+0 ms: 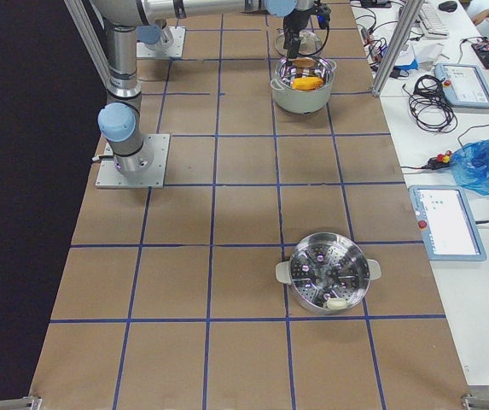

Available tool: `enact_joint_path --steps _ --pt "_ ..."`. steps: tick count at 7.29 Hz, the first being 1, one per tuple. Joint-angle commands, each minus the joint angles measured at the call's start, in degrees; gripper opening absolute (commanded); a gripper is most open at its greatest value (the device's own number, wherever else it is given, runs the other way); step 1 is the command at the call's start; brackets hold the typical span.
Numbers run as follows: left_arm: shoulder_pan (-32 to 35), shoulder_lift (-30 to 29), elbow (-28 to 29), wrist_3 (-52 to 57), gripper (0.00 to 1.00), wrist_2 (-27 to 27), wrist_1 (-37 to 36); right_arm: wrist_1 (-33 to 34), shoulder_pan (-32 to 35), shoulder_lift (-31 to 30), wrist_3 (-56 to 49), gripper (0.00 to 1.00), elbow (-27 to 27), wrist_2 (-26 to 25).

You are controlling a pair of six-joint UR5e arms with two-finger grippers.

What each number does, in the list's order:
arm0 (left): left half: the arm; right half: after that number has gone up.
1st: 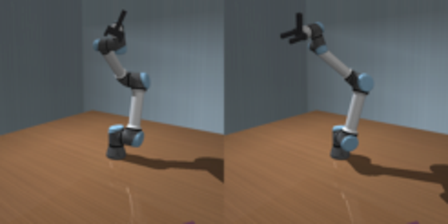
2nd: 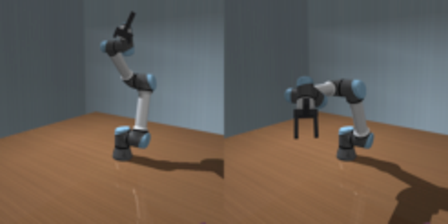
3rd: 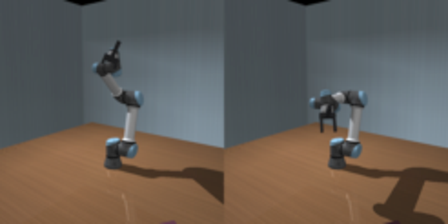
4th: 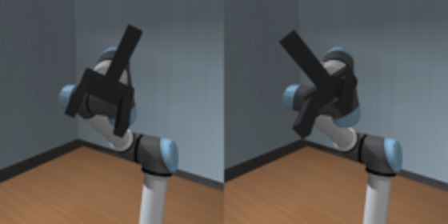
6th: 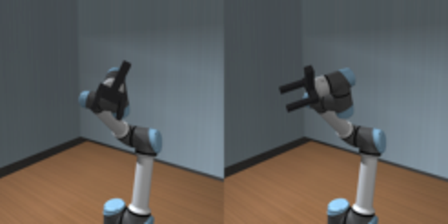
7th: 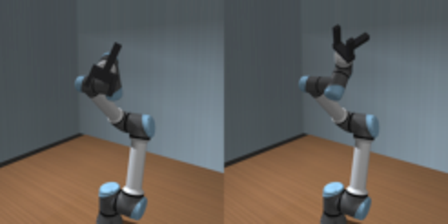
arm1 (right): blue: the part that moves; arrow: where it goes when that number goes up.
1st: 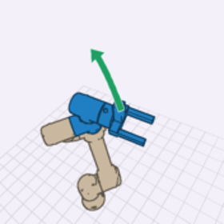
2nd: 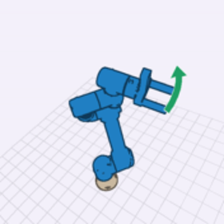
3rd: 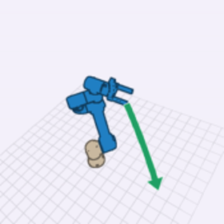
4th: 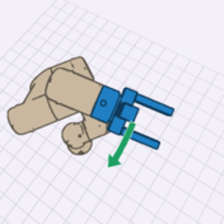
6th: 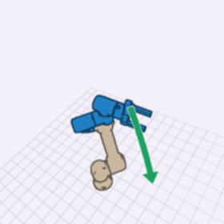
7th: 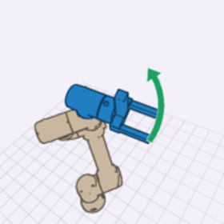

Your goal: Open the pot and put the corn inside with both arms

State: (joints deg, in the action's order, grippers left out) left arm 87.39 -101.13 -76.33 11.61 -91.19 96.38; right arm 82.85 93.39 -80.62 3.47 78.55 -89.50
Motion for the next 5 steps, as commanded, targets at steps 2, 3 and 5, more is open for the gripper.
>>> enact_joint_path --steps 2,3,5 --pt "0.7 0.1 -1.1 0.3 1.0 0.4 -1.0 7.0 -0.4 -7.2 -0.4 1.0 9.3 -0.3" --pt "0.7 0.3 -1.3 0.3 1.0 0.3 -1.1 6.9 -0.3 -7.2 -0.4 1.0 8.4 -0.4" --pt "0.7 0.3 -1.4 0.0 1.0 0.4 -1.5 6.8 -0.2 -7.1 -0.4 1.0 8.2 -0.4"
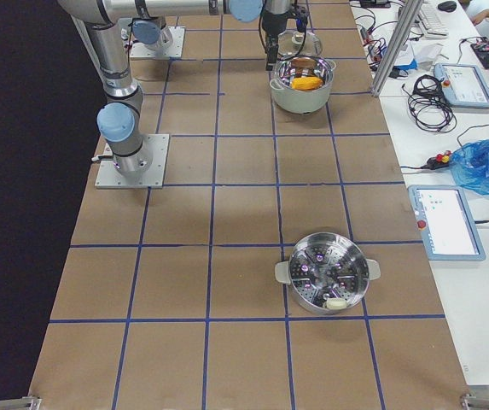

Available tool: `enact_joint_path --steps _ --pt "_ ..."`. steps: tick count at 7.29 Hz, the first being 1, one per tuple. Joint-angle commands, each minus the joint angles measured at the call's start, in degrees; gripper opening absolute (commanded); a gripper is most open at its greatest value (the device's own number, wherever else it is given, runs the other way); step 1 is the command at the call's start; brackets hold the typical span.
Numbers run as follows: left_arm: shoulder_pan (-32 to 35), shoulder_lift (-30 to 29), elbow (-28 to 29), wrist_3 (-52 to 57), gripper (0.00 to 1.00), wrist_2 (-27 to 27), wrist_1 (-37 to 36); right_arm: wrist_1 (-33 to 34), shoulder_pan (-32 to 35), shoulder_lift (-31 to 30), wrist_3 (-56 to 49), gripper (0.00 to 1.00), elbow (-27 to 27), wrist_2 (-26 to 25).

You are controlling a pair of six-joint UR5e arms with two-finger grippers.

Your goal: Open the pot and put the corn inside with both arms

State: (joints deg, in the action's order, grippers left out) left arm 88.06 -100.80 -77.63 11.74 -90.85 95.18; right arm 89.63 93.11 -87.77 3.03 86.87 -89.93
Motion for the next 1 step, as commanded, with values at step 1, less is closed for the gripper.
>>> enact_joint_path --steps 1 --pt "0.0 0.0 -0.1 0.2 1.0 0.1 -0.3 0.1 0.1 0.1 -0.1 1.0 -0.1 -0.1"
